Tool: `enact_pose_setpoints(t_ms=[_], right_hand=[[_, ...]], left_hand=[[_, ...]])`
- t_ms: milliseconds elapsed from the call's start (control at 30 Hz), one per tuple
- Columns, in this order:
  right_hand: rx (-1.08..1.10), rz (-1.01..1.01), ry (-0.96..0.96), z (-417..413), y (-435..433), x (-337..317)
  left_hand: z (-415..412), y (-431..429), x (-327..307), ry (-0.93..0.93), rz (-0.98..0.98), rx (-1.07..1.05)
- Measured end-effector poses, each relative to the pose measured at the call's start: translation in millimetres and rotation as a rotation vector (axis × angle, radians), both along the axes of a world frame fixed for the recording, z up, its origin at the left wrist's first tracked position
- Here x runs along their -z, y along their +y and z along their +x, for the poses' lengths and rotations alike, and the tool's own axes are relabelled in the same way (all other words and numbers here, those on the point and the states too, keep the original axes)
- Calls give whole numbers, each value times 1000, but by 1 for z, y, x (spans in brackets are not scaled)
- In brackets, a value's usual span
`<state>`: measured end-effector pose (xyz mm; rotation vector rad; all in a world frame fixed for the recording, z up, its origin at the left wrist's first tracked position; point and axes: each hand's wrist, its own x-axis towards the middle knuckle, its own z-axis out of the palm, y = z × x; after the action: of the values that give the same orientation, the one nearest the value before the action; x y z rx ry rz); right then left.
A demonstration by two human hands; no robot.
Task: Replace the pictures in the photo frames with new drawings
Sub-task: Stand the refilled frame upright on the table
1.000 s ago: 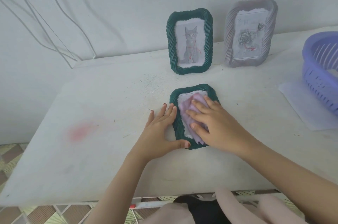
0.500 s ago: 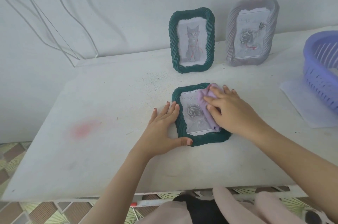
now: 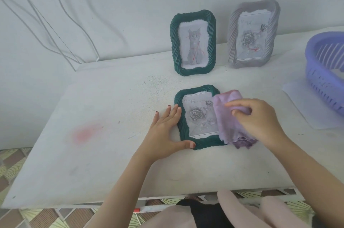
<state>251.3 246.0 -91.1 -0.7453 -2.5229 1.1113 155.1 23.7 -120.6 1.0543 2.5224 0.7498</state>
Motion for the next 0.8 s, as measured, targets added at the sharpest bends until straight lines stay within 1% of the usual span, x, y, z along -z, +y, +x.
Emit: enact_pose_setpoints(t_ms=[67, 133, 233, 300, 333, 400, 433, 467, 500, 533, 567, 600, 667, 700, 800], right_hand=[[71, -41, 13, 5, 11, -2], [119, 24, 18, 9, 22, -2], [179, 199, -32, 13, 35, 1], [224, 395, -57, 13, 37, 3], [213, 474, -35, 12, 34, 2], [89, 522, 44, 7, 23, 0], [5, 502, 44, 4, 14, -2], [-67, 476, 3, 0, 5, -3], [-117, 456, -78, -3, -5, -4], [-150, 432, -156, -5, -14, -2], [-161, 395, -193, -5, -22, 1], [-159, 350, -190, -5, -29, 4], [-120, 258, -92, -4, -37, 9], [-82, 162, -19, -4, -38, 11], [0, -274, 178, -6, -32, 14]], left_hand=[[0, 0, 1, 3, -9, -4], [0, -1, 3, 21, -9, -14], [0, -1, 5, 36, 5, -34], [0, -1, 5, 24, 4, -42], [0, -1, 5, 15, 7, -47], [0, -1, 3, -12, 16, -50], [0, 0, 2, -26, 20, -51], [0, 0, 2, -37, 24, -52], [0, 0, 1, -45, 27, -53], [0, 0, 1, -52, 31, -53], [0, 0, 0, -59, 38, -53], [0, 0, 0, -69, 47, -51], [0, -2, 0, -100, 71, -51], [0, -2, -1, -117, 83, -54], [0, -3, -1, -127, 111, -68]])
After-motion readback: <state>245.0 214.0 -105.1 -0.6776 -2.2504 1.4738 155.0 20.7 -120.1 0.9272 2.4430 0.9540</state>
